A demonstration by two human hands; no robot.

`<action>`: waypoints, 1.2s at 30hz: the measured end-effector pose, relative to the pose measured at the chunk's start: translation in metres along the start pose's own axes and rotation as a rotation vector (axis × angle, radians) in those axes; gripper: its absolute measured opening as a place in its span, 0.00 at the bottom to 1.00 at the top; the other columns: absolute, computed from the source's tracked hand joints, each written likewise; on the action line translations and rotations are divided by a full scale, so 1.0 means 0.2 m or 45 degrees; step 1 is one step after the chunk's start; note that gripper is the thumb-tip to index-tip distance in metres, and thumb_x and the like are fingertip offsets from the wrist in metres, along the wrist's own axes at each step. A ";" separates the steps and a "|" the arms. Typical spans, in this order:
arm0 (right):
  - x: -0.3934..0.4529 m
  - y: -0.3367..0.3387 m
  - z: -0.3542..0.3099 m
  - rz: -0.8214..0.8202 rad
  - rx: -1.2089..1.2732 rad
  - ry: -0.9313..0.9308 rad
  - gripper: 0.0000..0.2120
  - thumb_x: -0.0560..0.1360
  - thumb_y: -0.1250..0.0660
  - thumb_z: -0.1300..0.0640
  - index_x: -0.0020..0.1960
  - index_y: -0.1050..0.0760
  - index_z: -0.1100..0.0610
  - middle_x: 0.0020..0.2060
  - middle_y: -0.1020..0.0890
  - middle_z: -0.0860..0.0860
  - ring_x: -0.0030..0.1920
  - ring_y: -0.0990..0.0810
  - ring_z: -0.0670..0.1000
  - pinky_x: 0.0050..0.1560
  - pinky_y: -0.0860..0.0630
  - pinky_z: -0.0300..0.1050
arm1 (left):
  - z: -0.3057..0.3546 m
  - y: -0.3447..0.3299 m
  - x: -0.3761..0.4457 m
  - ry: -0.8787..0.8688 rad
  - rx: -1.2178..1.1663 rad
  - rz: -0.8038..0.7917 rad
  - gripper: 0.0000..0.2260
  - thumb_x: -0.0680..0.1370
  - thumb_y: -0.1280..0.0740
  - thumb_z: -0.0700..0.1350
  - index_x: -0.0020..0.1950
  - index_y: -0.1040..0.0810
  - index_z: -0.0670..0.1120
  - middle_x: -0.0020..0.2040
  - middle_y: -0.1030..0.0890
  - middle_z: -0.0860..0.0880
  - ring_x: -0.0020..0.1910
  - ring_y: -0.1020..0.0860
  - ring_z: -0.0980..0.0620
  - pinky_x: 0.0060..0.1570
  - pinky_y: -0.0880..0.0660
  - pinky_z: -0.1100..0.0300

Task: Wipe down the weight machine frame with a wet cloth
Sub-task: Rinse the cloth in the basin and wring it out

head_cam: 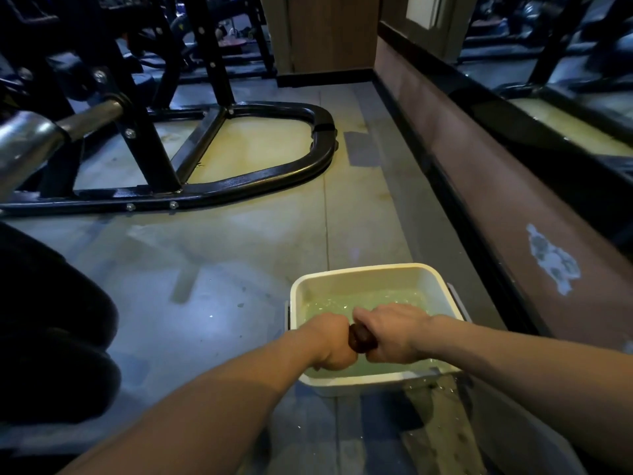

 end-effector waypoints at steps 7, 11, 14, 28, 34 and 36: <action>0.00 -0.06 0.12 -0.050 0.084 -0.156 0.16 0.72 0.25 0.43 0.55 0.25 0.47 0.53 0.30 0.49 0.52 0.26 0.53 0.53 0.24 0.49 | 0.08 0.01 -0.02 -0.170 0.083 0.069 0.21 0.78 0.29 0.45 0.67 0.33 0.49 0.51 0.23 0.48 0.48 0.23 0.48 0.47 0.25 0.55; 0.02 -0.10 0.17 -0.034 0.201 -0.160 0.14 0.75 0.28 0.47 0.58 0.25 0.48 0.52 0.22 0.49 0.50 0.22 0.52 0.52 0.21 0.49 | 0.10 0.01 0.03 -0.215 0.266 0.121 0.20 0.80 0.31 0.49 0.70 0.32 0.50 0.58 0.24 0.46 0.52 0.24 0.45 0.53 0.23 0.51; 0.03 -0.15 0.17 -0.065 0.225 -0.160 0.14 0.79 0.32 0.48 0.62 0.30 0.46 0.53 0.22 0.48 0.51 0.22 0.51 0.53 0.24 0.47 | 0.07 -0.02 0.09 -0.134 0.359 0.083 0.17 0.80 0.33 0.52 0.67 0.26 0.49 0.57 0.23 0.46 0.55 0.24 0.45 0.57 0.24 0.50; 0.09 -0.34 0.19 -0.359 -0.053 -0.192 0.08 0.79 0.32 0.56 0.55 0.19 0.57 0.47 0.19 0.53 0.50 0.19 0.56 0.49 0.23 0.45 | 0.02 -0.22 0.18 -0.125 0.132 -0.092 0.23 0.77 0.28 0.44 0.71 0.28 0.51 0.58 0.20 0.47 0.57 0.21 0.45 0.56 0.23 0.54; 0.13 -0.20 0.33 -0.021 0.627 -0.347 0.11 0.77 0.32 0.57 0.58 0.25 0.49 0.50 0.18 0.50 0.53 0.20 0.52 0.56 0.21 0.49 | -0.03 -0.12 0.24 0.049 -0.532 -0.132 0.17 0.78 0.31 0.37 0.66 0.23 0.48 0.54 0.17 0.44 0.51 0.18 0.46 0.48 0.20 0.56; 0.10 -0.13 0.35 0.142 0.683 -0.329 0.23 0.76 0.29 0.53 0.69 0.30 0.50 0.60 0.20 0.50 0.59 0.22 0.51 0.61 0.23 0.48 | -0.06 -0.13 0.20 0.182 -0.840 -0.281 0.15 0.79 0.33 0.36 0.64 0.24 0.45 0.49 0.18 0.42 0.40 0.19 0.49 0.36 0.21 0.59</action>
Point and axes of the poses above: each hand's wrist, its own x-axis towards the middle knuckle, its own y-axis out of the back of the hand, z = x × y, the point moved 10 cm from there along x, towards the middle knuckle
